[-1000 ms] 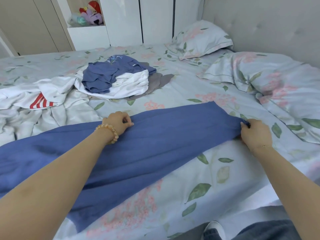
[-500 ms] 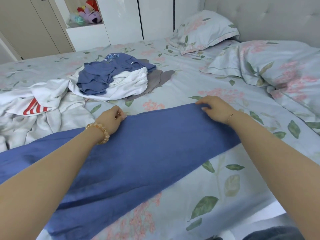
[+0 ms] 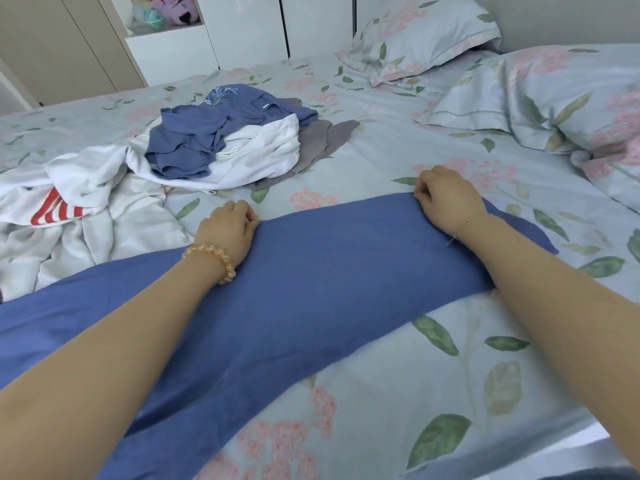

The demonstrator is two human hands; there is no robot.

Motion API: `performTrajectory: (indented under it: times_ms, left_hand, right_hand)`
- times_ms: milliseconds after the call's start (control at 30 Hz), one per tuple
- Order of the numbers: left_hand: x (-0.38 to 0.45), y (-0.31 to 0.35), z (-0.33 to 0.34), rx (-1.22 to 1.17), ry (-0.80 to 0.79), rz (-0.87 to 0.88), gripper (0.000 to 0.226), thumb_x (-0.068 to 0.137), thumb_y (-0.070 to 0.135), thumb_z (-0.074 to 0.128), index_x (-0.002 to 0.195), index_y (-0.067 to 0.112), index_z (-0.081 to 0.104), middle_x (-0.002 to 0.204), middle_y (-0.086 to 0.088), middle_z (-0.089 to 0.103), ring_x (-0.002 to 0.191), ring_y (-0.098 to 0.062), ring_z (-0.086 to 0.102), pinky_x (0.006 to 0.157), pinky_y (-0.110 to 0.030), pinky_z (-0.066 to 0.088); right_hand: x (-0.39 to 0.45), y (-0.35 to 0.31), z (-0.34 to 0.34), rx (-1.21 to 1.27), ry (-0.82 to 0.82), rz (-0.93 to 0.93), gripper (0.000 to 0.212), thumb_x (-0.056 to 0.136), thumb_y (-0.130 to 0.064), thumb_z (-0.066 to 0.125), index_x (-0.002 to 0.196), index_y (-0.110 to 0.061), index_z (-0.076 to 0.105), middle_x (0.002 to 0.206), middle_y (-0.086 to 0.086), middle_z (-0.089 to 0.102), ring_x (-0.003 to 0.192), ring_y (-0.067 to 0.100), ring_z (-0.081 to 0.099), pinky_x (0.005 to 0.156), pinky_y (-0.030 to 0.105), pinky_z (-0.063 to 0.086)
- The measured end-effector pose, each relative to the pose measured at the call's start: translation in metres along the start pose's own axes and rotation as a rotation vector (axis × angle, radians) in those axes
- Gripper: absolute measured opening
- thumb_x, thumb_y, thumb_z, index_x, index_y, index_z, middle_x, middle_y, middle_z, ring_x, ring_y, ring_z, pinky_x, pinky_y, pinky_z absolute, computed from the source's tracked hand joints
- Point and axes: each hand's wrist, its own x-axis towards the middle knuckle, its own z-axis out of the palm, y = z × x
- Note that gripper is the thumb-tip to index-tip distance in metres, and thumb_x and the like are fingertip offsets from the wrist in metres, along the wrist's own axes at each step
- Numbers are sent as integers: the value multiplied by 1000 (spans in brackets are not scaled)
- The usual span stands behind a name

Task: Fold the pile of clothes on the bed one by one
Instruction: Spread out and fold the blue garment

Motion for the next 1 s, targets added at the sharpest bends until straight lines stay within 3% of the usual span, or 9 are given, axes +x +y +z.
performTrajectory:
  times_ms: [133, 233, 300, 367, 467, 600, 733, 867, 1000]
  left_hand:
    - [-26, 31, -18, 78, 159, 100, 32, 98, 26, 45, 126, 13, 52, 127, -10, 52, 117, -33, 48, 95, -46, 34]
    - [-66, 57, -18, -82, -84, 165, 45, 101, 40, 35, 141, 22, 41, 148, -2, 38, 136, -24, 35, 108, -45, 30]
    - [-89, 59, -5, -5, -261, 162, 56, 100, 51, 22, 152, 31, 18, 161, 5, 10, 148, -15, 8, 120, -41, 9]
    - [-96, 54, 3, 45, -316, 147, 59, 98, 55, 13, 152, 37, 0, 161, 10, -8, 147, -10, -9, 120, -40, -6]
    - [-91, 52, -2, 81, -386, 114, 59, 98, 57, 11, 151, 39, -6, 160, 9, -13, 147, -11, -12, 119, -44, -9]
    - [-112, 50, -33, -66, -544, 140, 59, 100, 51, 27, 153, 32, 9, 161, 6, -6, 148, -11, -7, 120, -42, -4]
    - [-184, 21, -79, -378, -532, 291, 55, 85, 58, 52, 136, 44, 39, 153, 23, 17, 142, 1, 15, 115, -19, 15]
    - [-245, -20, -100, -263, -423, 425, 52, 66, 58, 65, 116, 50, 51, 121, 29, 37, 115, -3, 41, 99, -20, 35]
    - [-263, -41, -104, -299, -464, 358, 64, 59, 60, 76, 118, 50, 53, 112, 30, 38, 108, 0, 41, 94, -13, 33]
  right_hand:
    - [-12, -28, -15, -11, 7, -88, 41, 98, -10, 42, 137, -2, 48, 141, 19, 47, 123, 38, 46, 100, 43, 38]
    - [-45, -67, -21, 131, -168, -276, 49, 103, -30, 40, 147, -10, 37, 157, 11, 28, 144, 26, 27, 118, 35, 20]
    - [-70, -79, -14, 91, -361, -330, 56, 102, -45, 32, 153, -22, 25, 162, 0, 13, 149, 16, 11, 121, 33, 8]
    - [-81, -68, -10, 48, -460, -265, 60, 100, -55, 24, 154, -31, 12, 162, -7, 1, 149, 10, -2, 121, 34, -1]
    - [-83, -22, -19, 2, -428, -50, 63, 98, -61, 19, 154, -35, 6, 162, -7, -4, 149, 11, -5, 121, 39, -3]
    - [-88, 27, -29, -103, -397, 138, 68, 96, -63, 14, 155, -31, 4, 163, -5, 0, 150, 15, 1, 121, 44, 4]
    - [-96, 27, -32, -82, -265, 225, 63, 100, -53, 25, 152, -16, 25, 158, 9, 24, 142, 30, 26, 114, 45, 26]
    - [-102, 22, -47, -173, -93, 441, 59, 93, -48, 50, 126, 1, 51, 126, 23, 50, 117, 39, 45, 93, 45, 40]
    - [-100, 16, -59, 162, -152, 589, 34, 88, -33, 61, 90, 0, 59, 101, 25, 62, 93, 40, 59, 76, 41, 46]
